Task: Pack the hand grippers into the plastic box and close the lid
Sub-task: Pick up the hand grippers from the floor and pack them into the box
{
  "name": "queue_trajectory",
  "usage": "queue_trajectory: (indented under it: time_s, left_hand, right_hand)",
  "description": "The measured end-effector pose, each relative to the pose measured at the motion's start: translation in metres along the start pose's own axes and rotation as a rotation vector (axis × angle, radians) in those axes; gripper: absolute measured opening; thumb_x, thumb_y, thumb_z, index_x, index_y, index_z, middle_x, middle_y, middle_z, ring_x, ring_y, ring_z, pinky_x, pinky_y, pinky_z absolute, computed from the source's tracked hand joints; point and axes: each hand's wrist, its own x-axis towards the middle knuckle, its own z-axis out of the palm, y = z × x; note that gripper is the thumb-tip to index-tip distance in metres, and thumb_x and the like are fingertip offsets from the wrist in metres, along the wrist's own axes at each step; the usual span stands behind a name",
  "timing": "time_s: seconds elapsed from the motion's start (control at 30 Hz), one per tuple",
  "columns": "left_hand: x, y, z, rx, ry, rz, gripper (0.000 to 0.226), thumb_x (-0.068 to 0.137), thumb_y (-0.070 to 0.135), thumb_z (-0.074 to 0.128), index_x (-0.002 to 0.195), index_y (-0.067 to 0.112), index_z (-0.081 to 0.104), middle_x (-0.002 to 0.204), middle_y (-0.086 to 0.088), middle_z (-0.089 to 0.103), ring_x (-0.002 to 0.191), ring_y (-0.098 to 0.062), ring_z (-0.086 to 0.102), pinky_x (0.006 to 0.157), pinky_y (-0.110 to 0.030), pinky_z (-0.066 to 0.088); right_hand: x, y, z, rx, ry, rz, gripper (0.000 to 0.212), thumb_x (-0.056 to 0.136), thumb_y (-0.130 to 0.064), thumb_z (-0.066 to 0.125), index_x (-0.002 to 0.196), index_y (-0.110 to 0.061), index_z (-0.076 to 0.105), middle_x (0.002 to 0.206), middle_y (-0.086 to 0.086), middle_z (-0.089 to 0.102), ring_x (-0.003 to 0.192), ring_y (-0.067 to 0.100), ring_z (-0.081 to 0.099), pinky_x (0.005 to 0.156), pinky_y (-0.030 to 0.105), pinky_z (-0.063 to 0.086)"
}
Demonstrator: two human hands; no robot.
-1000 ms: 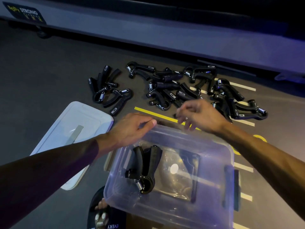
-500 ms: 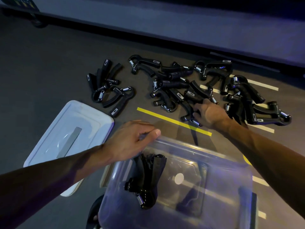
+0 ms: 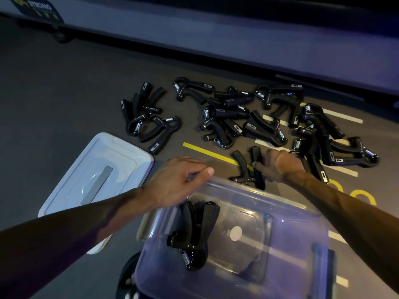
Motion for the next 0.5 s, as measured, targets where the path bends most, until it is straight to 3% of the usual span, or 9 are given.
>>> queue_trajectory:
  time_s: [0.1, 0.17, 0.3, 0.37, 0.43, 0.5]
  left_hand:
    - [0.0, 0.002, -0.002, 0.003, 0.021, 0.007, 0.055, 0.105, 0.052, 0.035, 0.075, 0.011, 0.057, 0.07, 0.0, 0.054, 0.077, -0.017, 0.056, 0.074, -0.04, 0.047]
    - [0.0, 0.003, -0.002, 0.007, 0.024, 0.009, 0.055, 0.105, 0.052, 0.035, 0.073, 0.011, 0.054, 0.069, 0.0, 0.052, 0.075, -0.018, 0.055, 0.072, -0.04, 0.047]
    - [-0.001, 0.004, -0.002, 0.012, 0.04, 0.018, 0.055, 0.105, 0.051, 0.036, 0.071, 0.01, 0.051, 0.067, -0.003, 0.051, 0.072, -0.022, 0.054, 0.069, -0.041, 0.046]
    - [-0.001, 0.006, -0.003, 0.014, 0.051, 0.018, 0.053, 0.104, 0.051, 0.037, 0.068, 0.013, 0.045, 0.065, -0.003, 0.048, 0.07, -0.023, 0.052, 0.067, -0.041, 0.045]
    - [-0.003, 0.008, -0.004, 0.001, 0.053, 0.01, 0.05, 0.104, 0.051, 0.038, 0.067, 0.017, 0.04, 0.064, -0.003, 0.046, 0.068, -0.023, 0.05, 0.066, -0.041, 0.045]
    - [-0.003, 0.009, -0.004, -0.004, 0.046, -0.013, 0.054, 0.103, 0.054, 0.037, 0.068, 0.013, 0.042, 0.063, -0.004, 0.047, 0.067, -0.023, 0.05, 0.065, -0.042, 0.045]
  right_hand:
    - [0.003, -0.011, -0.008, -0.012, 0.016, 0.025, 0.05, 0.086, -0.067, 0.058, 0.095, -0.018, 0.055, 0.079, 0.003, 0.06, 0.076, 0.024, 0.059, 0.065, 0.031, 0.044]
    - [0.006, -0.019, -0.011, 0.074, -0.022, 0.037, 0.041, 0.085, -0.054, 0.068, 0.092, -0.016, 0.056, 0.083, 0.007, 0.063, 0.074, 0.023, 0.056, 0.065, 0.029, 0.041]
    - [0.0, -0.023, -0.021, 0.292, 0.045, 0.025, 0.037, 0.075, -0.047, 0.072, 0.079, -0.011, 0.065, 0.077, 0.012, 0.071, 0.076, 0.029, 0.068, 0.056, 0.029, 0.046]
    - [-0.016, -0.03, -0.045, 0.408, 0.167, -0.035, 0.035, 0.073, -0.043, 0.072, 0.09, -0.013, 0.063, 0.078, 0.008, 0.07, 0.075, 0.027, 0.068, 0.059, 0.031, 0.049]
    - [-0.037, -0.039, -0.075, 0.478, 0.282, -0.101, 0.048, 0.074, -0.043, 0.071, 0.111, -0.015, 0.054, 0.084, 0.007, 0.068, 0.077, 0.026, 0.065, 0.065, 0.034, 0.053]
    - [-0.063, -0.048, -0.104, 0.648, 0.327, -0.187, 0.048, 0.078, -0.042, 0.068, 0.115, -0.02, 0.048, 0.079, 0.007, 0.07, 0.07, 0.028, 0.069, 0.065, 0.045, 0.059]
